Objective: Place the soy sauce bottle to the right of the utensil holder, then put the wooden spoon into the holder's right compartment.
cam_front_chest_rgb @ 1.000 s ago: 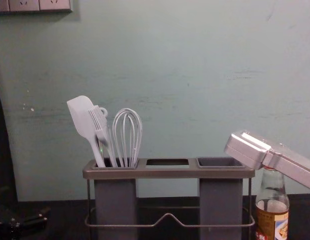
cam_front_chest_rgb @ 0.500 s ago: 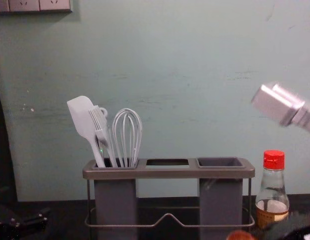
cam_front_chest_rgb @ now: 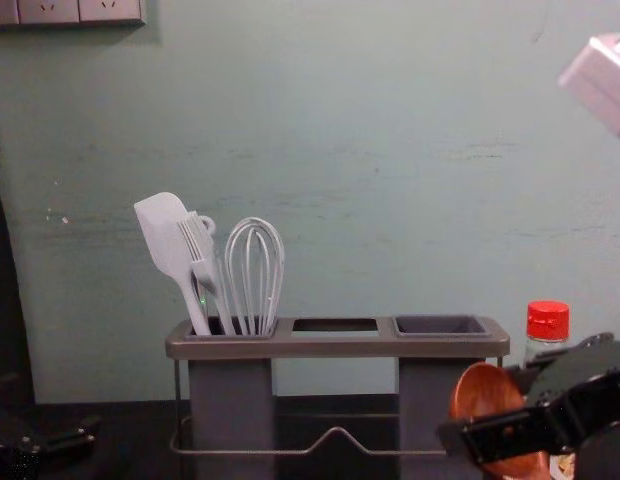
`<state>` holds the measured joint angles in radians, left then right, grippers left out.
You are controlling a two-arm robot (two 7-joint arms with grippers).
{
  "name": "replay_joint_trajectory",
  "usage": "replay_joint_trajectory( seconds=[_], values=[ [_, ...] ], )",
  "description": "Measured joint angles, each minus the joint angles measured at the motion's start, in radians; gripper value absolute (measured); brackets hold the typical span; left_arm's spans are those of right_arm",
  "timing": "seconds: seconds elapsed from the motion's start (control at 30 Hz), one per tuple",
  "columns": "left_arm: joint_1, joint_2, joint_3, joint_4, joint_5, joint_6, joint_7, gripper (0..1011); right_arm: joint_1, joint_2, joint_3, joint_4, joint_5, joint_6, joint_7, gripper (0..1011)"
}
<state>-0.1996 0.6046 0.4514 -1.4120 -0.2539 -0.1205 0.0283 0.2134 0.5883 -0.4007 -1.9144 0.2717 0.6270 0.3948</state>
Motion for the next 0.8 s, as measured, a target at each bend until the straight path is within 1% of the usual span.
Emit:
replay_joint_trajectory(
  seconds=[0.23, 0.37, 0.4, 0.43, 0.53, 0.8],
  values=[
    [0.000, 0.000, 0.000, 0.000, 0.000, 0.000, 0.000, 1011, -0.024, 0.002, 0.034, -0.042, 0.001, -0.021, -0.009, 833],
    [0.000, 0.000, 0.000, 0.000, 0.000, 0.000, 0.000, 1012, -0.043, 0.008, 0.062, -0.089, 0.003, -0.042, -0.015, 833],
    [0.000, 0.000, 0.000, 0.000, 0.000, 0.000, 0.000, 1012, -0.050, 0.010, 0.072, -0.106, 0.004, -0.054, -0.018, 833],
    [0.000, 0.000, 0.000, 0.000, 0.000, 0.000, 0.000, 1011, -0.050, 0.010, 0.072, -0.106, 0.004, -0.054, -0.018, 833],
    [0.000, 0.000, 0.000, 0.000, 0.000, 0.000, 0.000, 1011, -0.063, 0.010, 0.094, -0.141, 0.005, -0.094, -0.025, 833],
    [0.000, 0.000, 0.000, 0.000, 0.000, 0.000, 0.000, 1011, -0.066, -0.005, 0.128, -0.178, 0.013, -0.169, -0.037, 833]
  ],
)
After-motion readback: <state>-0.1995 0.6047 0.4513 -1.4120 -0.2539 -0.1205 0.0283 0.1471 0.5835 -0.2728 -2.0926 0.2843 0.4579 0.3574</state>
